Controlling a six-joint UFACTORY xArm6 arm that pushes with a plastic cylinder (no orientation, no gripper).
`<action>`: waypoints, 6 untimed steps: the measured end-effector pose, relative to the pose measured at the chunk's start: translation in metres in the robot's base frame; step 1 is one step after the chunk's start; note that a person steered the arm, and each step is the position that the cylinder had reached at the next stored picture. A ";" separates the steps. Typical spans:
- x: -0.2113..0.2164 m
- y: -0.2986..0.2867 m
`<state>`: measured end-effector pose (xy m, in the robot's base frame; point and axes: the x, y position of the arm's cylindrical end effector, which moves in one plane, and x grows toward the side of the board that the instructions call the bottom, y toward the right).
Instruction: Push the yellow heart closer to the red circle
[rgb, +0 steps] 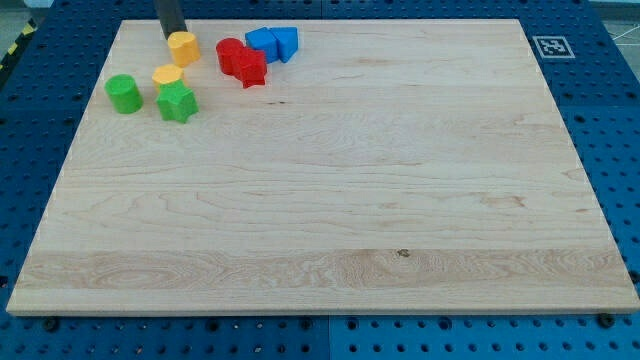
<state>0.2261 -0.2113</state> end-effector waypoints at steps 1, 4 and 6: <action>-0.016 -0.009; -0.010 -0.035; 0.028 -0.033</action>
